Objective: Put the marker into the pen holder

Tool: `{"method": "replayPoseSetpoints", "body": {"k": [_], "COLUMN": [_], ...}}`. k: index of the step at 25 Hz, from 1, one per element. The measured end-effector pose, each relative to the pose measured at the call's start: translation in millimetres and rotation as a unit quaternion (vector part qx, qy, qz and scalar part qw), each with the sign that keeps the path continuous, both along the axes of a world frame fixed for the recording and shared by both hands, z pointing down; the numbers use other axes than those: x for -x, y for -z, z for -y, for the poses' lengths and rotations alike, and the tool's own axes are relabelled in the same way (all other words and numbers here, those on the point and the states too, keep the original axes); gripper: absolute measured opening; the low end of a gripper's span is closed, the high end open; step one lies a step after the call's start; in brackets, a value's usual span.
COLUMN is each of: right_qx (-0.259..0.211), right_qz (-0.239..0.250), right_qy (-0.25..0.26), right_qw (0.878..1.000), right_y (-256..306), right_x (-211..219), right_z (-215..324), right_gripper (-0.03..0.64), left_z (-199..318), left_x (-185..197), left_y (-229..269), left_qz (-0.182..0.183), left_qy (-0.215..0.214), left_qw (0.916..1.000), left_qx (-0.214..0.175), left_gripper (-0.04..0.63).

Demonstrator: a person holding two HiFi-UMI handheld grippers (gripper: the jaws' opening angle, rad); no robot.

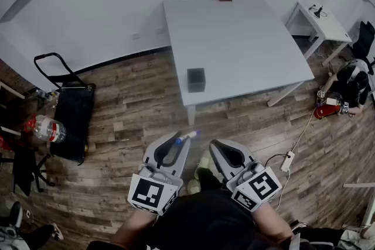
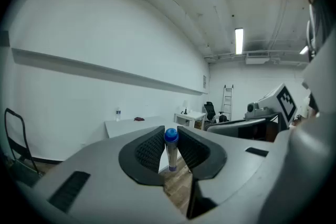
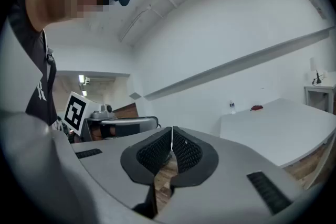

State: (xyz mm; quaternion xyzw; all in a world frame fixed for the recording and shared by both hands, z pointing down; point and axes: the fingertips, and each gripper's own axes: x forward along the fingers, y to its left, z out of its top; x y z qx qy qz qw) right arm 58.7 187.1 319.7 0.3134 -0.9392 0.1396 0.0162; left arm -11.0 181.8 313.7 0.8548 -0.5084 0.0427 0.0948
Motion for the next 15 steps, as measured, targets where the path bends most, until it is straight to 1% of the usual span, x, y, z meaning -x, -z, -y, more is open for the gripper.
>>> {"method": "replayPoseSetpoints", "body": {"k": [5,11,15], "right_qx": [0.001,0.006,0.008], "right_qz": [0.005,0.012,0.02], "right_qy": [0.008,0.016,0.024], "right_qw": [1.0,1.0,0.999], "right_y": [-2,-1,2], "right_x": [6,2,0], "right_z": [39,88,118], "right_gripper": [0.017,0.017,0.017], "left_z": [42,93,121], "left_x": [6,6,4], "left_y": [-8,-23,-27], "left_qz": [0.005,0.029,0.036], "left_qy": [0.011,0.031,0.041], "left_qw": [0.9999,0.999,0.9983], "left_qx": [0.005,0.015,0.023], "left_gripper": [0.069,0.069,0.069]}}
